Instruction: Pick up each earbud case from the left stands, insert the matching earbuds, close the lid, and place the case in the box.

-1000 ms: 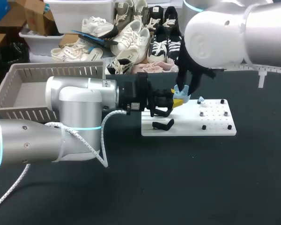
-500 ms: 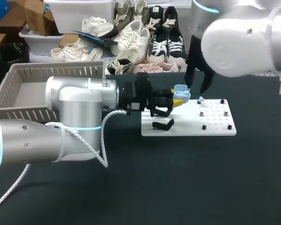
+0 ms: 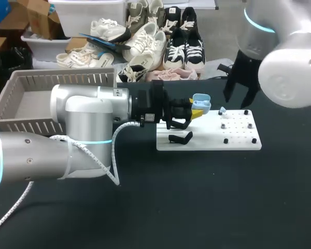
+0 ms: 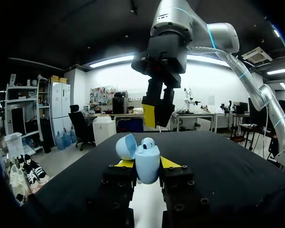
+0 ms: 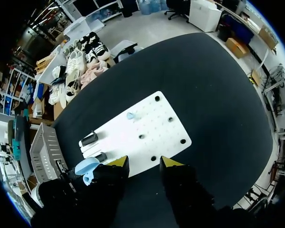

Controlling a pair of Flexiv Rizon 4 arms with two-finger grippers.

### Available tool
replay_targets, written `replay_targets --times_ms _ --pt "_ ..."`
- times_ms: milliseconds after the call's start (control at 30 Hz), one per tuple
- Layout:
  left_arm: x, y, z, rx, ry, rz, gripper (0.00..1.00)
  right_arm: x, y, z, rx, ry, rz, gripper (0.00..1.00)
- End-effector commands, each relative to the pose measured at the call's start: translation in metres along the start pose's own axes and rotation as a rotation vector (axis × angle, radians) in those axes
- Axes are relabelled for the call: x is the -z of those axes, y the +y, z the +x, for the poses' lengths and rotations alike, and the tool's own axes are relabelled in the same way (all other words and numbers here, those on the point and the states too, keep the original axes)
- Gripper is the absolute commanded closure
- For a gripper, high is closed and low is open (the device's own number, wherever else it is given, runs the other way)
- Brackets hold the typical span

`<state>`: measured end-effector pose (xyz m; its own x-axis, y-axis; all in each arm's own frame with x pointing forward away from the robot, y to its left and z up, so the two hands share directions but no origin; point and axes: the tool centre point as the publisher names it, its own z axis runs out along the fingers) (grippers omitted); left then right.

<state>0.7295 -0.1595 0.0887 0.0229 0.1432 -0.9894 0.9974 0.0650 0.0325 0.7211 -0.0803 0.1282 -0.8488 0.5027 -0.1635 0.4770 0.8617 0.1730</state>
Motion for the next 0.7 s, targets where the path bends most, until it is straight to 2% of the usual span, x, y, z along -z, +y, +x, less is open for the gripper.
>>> replay_targets --times_ms 33,267,533,700 --pt "0.000 -0.001 0.000 -0.001 -0.001 -0.004 1.00 -0.017 -0.004 -0.009 0.035 -0.013 -0.044 0.61" --pt "0.000 -0.001 0.000 -0.001 -0.001 -0.004 1.00 -0.036 -0.008 -0.027 0.089 -0.037 -0.049 0.60" --pt "0.000 -0.001 0.000 -0.001 -0.001 -0.004 1.00 -0.055 0.001 -0.030 0.211 -0.047 -0.091 0.57" --pt "0.000 -0.001 0.000 -0.001 -0.001 -0.004 1.00 -0.060 0.006 -0.031 0.250 -0.053 -0.096 0.63"
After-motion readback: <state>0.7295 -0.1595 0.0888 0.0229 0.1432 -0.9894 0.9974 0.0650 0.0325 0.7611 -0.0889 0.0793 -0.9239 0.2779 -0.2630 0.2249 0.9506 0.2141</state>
